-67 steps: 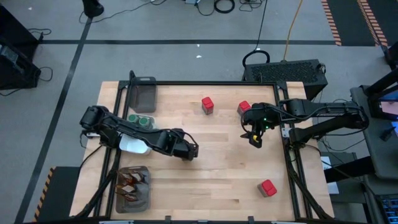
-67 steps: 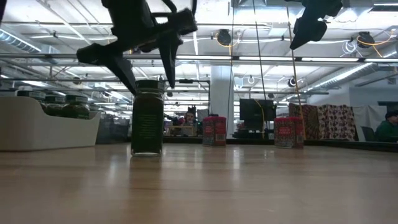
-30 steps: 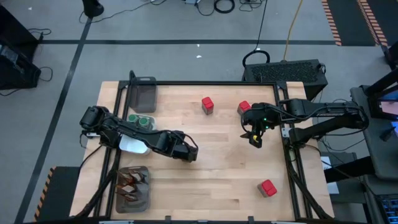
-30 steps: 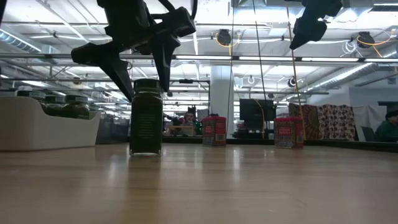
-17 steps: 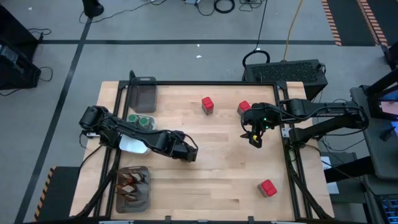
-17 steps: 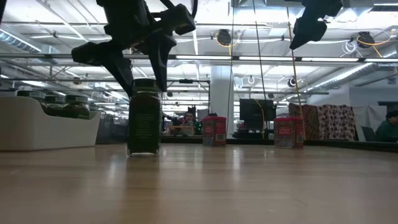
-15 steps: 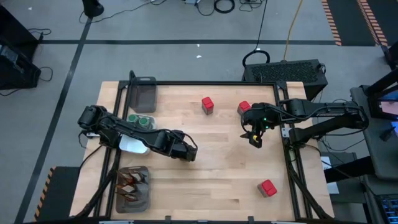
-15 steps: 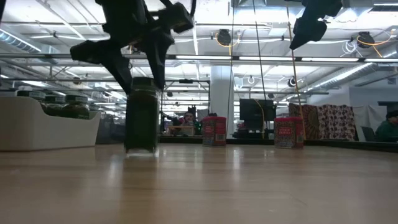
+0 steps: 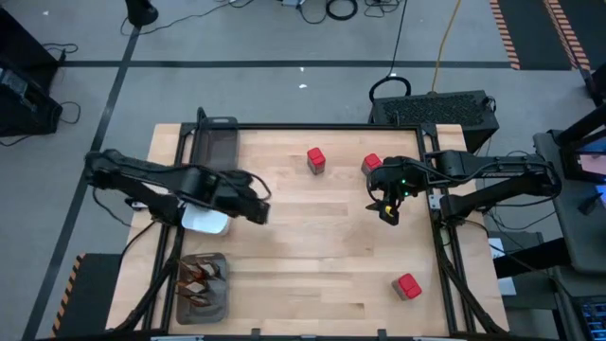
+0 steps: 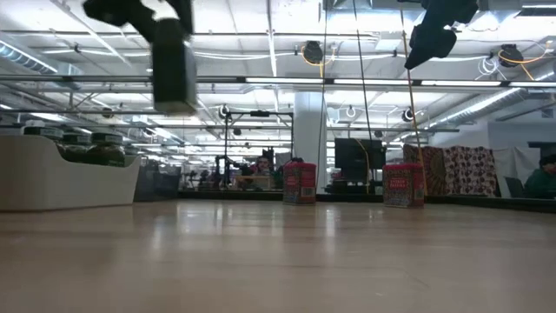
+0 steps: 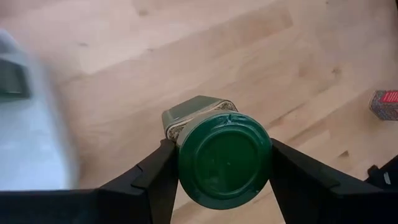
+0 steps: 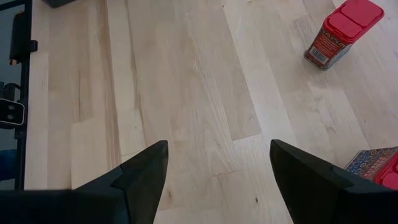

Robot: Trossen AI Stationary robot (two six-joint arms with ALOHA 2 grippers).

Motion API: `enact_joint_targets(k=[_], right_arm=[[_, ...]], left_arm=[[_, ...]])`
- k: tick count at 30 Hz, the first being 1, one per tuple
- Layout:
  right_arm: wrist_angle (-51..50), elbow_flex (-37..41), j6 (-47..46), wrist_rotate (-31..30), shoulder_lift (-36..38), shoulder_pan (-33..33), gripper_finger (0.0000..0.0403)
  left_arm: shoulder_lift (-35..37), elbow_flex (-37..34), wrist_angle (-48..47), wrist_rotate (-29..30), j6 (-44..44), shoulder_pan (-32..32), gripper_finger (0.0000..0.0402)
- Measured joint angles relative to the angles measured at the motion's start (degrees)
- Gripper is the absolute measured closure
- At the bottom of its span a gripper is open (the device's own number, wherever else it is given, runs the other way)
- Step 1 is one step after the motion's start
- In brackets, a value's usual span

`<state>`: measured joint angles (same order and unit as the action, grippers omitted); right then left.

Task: Sort spices by type
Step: Put the green bottle seasoning into the white bin

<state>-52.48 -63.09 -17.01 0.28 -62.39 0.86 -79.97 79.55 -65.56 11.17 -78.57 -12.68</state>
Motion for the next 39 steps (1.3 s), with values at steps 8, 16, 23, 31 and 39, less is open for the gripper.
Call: enact_joint_targets(k=[8, 16, 23, 31, 39], right_arm=[[0.1, 0.0, 0.1, 0.0, 0.0, 0.0, 0.0138], [0.9, 0.0, -0.2, 0.0, 0.0, 0.0, 0.0138], [1.0, 0.0, -0.1, 0.0, 0.0, 0.0, 0.0138], [1.6, 0.0, 0.2, 0.0, 0.0, 0.0, 0.0138], [2.2, 0.0, 0.7, 0.0, 0.0, 0.0, 0.0138]], left_arm=[[9.5, 0.0, -13.4, 2.5, 1.3, 0.3, 0.0183], [15.3, 0.0, -17.9, 2.8, 3.1, 0.3, 0.0183], [16.2, -0.4, -21.8, 4.0, 4.1, 0.3, 0.0182], [16.2, -6.0, -22.4, 2.2, 5.6, 3.2, 0.0182], [16.2, -11.9, -21.2, -2.2, 9.5, 6.9, 0.0182]])
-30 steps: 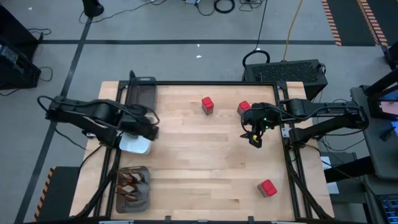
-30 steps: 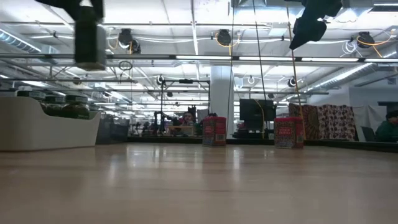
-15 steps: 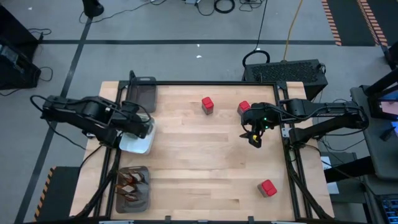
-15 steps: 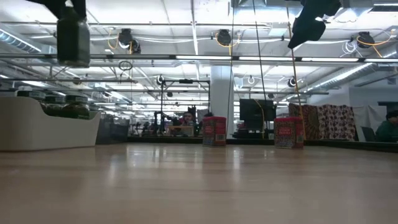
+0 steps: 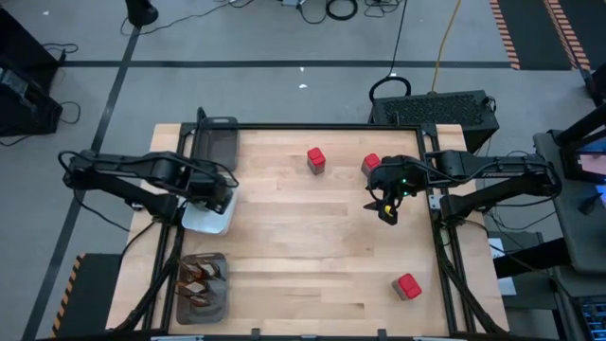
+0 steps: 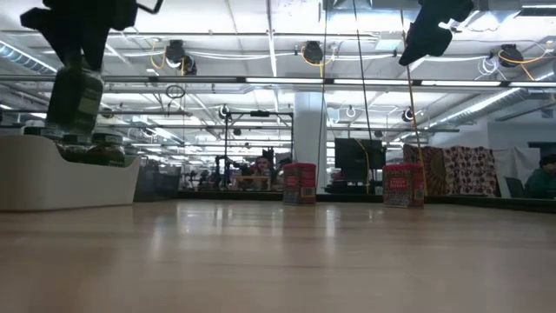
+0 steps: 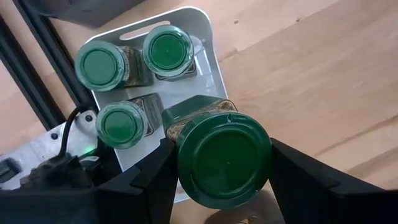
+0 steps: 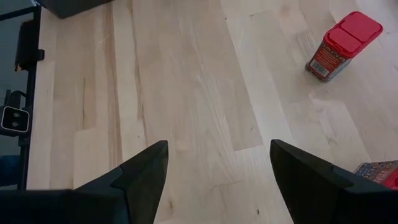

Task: Sort spices by type
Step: Put the green bottle seasoning into the white bin

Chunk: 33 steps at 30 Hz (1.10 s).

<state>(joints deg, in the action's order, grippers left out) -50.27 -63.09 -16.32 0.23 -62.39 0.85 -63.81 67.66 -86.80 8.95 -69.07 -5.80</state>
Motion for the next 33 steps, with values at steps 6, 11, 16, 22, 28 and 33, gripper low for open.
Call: enact_joint_targets(k=[6, 11, 16, 22, 28, 33], right_arm=[[0.0, 0.0, -0.8, 0.0, 0.0, 0.0, 0.0138], [-0.1, 0.0, -1.0, 0.0, 0.0, 0.0, 0.0138], [-0.2, 0.0, -1.0, 0.0, 0.0, 0.0, 0.0138], [-0.2, 0.0, -1.0, 0.0, 0.0, 0.0, 0.0138], [-0.2, 0.0, -1.0, 0.0, 0.0, 0.0, 0.0138], [-0.2, 0.0, -1.0, 0.0, 0.0, 0.0, 0.0138]], left_arm=[[0.0, -3.6, 2.3, -0.2, 3.4, 2.6, 0.0182], [0.2, -7.3, 4.8, -0.7, 4.2, 3.8, 0.0182], [0.2, -10.6, 6.6, -1.3, 6.2, 4.0, 0.0182], [0.2, -14.0, 10.0, -1.3, 6.9, 4.0, 0.0182], [0.2, -17.2, 13.5, -1.3, 6.9, 4.0, 0.0182], [0.2, -18.8, 14.4, -0.8, 7.0, 4.0, 0.0182]])
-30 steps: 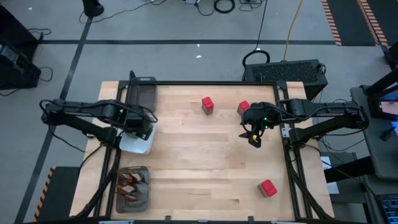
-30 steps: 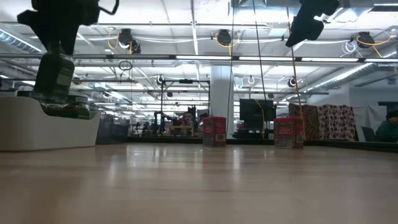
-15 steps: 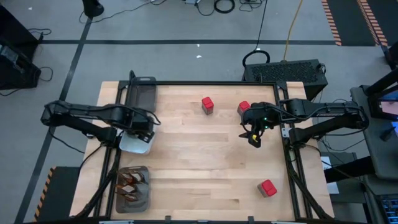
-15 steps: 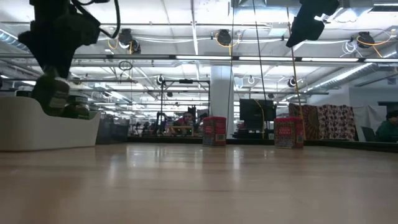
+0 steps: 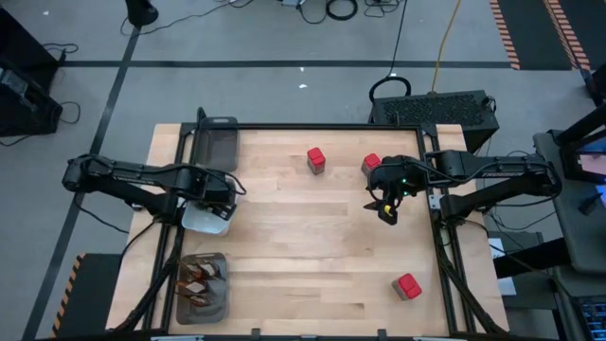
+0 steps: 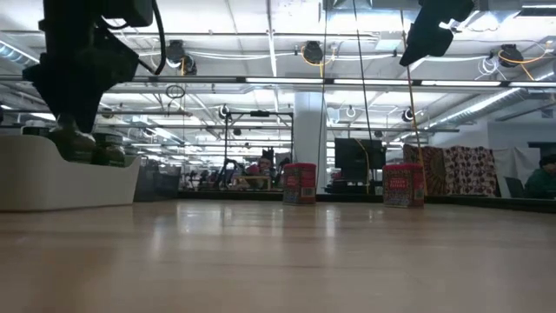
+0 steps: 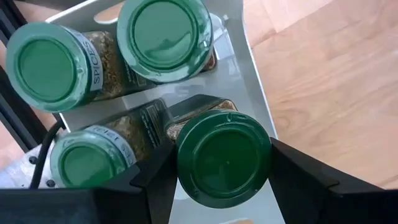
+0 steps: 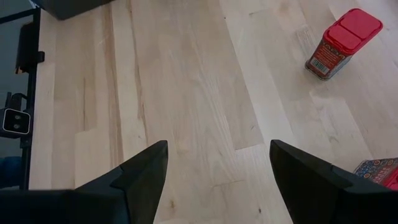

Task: Sort spices by type
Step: Put the green bottle seasoning into the white bin

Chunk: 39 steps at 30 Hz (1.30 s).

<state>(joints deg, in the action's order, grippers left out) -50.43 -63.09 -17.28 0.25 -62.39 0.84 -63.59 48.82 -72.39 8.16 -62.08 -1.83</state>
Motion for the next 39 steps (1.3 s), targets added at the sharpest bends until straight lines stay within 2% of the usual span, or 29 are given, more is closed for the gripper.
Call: enact_joint_targets(k=[10, 31, 39], right_arm=[[0.1, 0.0, 0.0, 0.0, 0.0, 0.0, 0.0138], [0.0, 0.0, 0.0, 0.0, 0.0, 0.0, 0.0138], [0.0, 0.0, 0.2, 0.0, 0.0, 0.0, 0.0138]], left_arm=[[0.0, -0.1, 1.0, 3.0, 1.0, 0.3, 0.0182], [0.0, -0.1, 1.5, 3.0, 1.5, 2.3, 0.0182], [0.0, -0.1, 1.4, 3.0, 1.5, 2.3, 0.0161]])
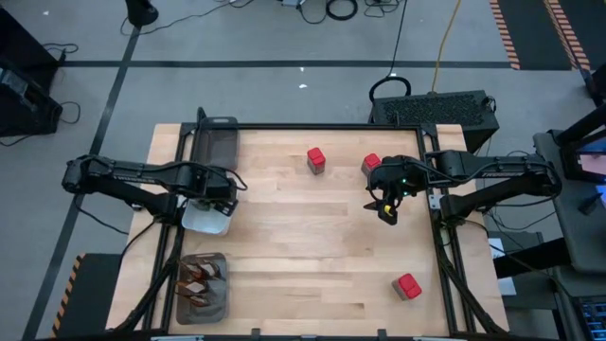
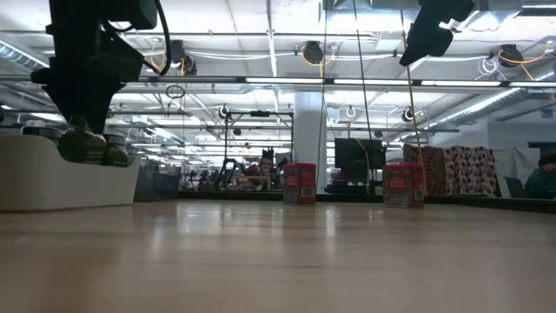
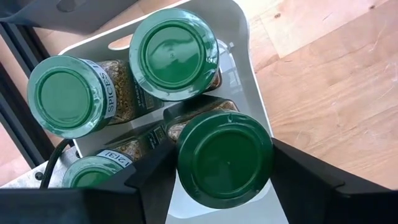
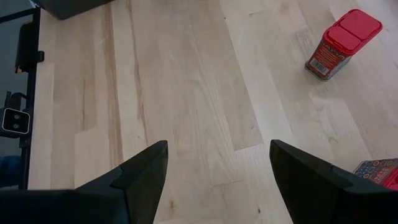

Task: Sort spices by type
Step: Put the green bottle seasoning into the white bin

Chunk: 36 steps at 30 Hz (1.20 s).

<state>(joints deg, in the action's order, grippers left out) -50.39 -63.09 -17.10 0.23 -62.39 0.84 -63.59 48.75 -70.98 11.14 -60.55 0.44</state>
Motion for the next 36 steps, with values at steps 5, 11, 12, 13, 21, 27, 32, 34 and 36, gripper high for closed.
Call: enact_joint_targets(k=[5, 11, 12, 13, 21, 27, 32, 34, 36], right_arm=[[0.0, 0.0, 0.0, -0.2, 0.0, 0.0, 0.0138], [0.0, 0.0, 0.0, -0.2, 0.0, 0.0, 0.0138], [0.0, 0.0, 0.0, -0.2, 0.0, 0.0, 0.0138], [0.0, 0.0, 0.0, -0.2, 0.0, 0.0, 0.0138], [0.0, 0.0, 0.0, -0.2, 0.0, 0.0, 0.0138], [0.0, 0.0, -0.2, -0.2, 0.0, 0.0, 0.0138], [0.0, 0.0, -0.2, -0.2, 0.0, 0.0, 0.0138], [0.0, 0.0, -0.1, -0.2, 0.0, 0.0, 0.0138], [0.0, 0.0, 0.0, -0.2, 0.0, 0.0, 0.0138]], left_arm=[[0.0, 0.0, -0.1, -0.2, 0.0, 0.0, 0.0159], [0.0, 0.0, -0.4, -0.4, -0.2, 0.0, 0.0157], [0.0, 0.0, -0.6, -0.4, -0.2, 0.0, 0.0157], [0.0, 0.0, -0.8, -0.4, -0.2, 0.0, 0.0157], [0.0, 0.0, -3.8, -0.4, 0.2, 0.0, 0.0157], [0.0, 0.0, -3.3, 0.3, 1.0, 0.0, 0.0156], [0.0, 0.0, -3.2, 0.5, 1.3, 0.0, 0.0156], [0.0, 0.0, -3.3, 0.5, 1.5, 0.0, 0.0156], [0.0, 0.0, -3.2, 0.4, 1.7, 0.0, 0.0157]])
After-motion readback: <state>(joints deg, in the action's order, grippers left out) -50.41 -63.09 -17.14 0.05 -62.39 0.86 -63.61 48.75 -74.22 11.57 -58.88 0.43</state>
